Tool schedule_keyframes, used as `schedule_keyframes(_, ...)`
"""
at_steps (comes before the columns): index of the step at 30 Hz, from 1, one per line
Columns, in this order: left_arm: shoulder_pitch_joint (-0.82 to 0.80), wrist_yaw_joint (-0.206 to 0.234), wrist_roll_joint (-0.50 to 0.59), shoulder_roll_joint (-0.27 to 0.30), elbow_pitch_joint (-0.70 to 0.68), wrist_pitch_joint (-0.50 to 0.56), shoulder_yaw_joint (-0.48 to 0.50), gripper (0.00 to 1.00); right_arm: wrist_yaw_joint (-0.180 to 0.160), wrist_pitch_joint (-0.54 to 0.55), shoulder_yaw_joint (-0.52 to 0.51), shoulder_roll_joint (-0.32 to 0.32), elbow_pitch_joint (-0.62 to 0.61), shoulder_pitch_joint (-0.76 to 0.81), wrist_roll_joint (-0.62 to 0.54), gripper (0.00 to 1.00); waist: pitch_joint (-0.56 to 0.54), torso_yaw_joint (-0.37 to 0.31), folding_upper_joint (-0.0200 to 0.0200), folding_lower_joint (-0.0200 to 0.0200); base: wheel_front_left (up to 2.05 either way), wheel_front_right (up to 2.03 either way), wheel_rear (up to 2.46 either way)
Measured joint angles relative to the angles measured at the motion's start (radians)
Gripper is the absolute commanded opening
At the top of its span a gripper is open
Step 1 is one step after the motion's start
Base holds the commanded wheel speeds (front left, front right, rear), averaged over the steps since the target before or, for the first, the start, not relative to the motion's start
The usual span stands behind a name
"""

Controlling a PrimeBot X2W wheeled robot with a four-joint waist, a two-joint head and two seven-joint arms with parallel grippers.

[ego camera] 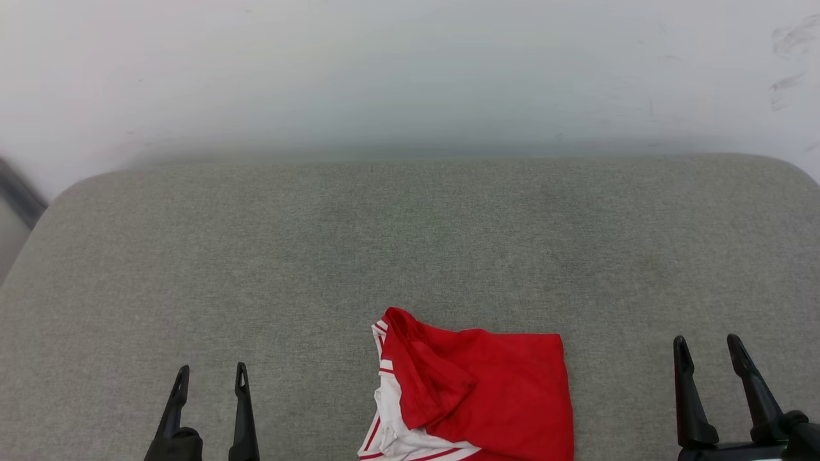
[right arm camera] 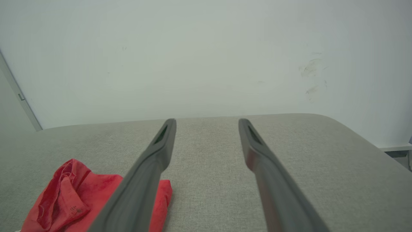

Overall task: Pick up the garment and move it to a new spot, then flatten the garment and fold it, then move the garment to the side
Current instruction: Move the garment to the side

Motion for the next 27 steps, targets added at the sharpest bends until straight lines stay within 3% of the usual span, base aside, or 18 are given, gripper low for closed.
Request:
schedule_keyframes(11, 0.011, -0.01, -0.006, 0.001, 0.0, 0.0, -0.004, 1.0, 0.0, 0.0, 0.001, -0.002, -0.014, -0.049, -0.019, 1.0, 0.004, 0.004, 0.0, 0.0, 0.0, 0.0, 0.0)
schedule_keyframes(18, 0.012, -0.009, -0.006, 0.0, -0.001, 0.0, -0.003, 1.0, 0.0, 0.021, 0.071, -0.159, 0.0, -0.237, -0.007, 1.0, 0.009, -0.001, 0.0, 0.0001, 0.0, 0.0, 0.0)
schedule_keyframes(21, 0.012, -0.009, -0.006, -0.001, 0.0, 0.0, -0.006, 1.0, 0.0, 0.148, 0.144, -0.246, 0.015, -0.334, 0.063, 1.0, 0.015, 0.002, 0.0, 0.0001, 0.0, 0.0, 0.0)
schedule_keyframes(27, -0.009, -0.011, -0.007, -0.003, 0.002, 0.0, -0.014, 1.0, 0.0, 0.594, 0.282, -0.408, 0.043, -0.452, 0.328, 1.0, 0.039, 0.015, 0.0, 0.0001, 0.0, 0.0, 0.0)
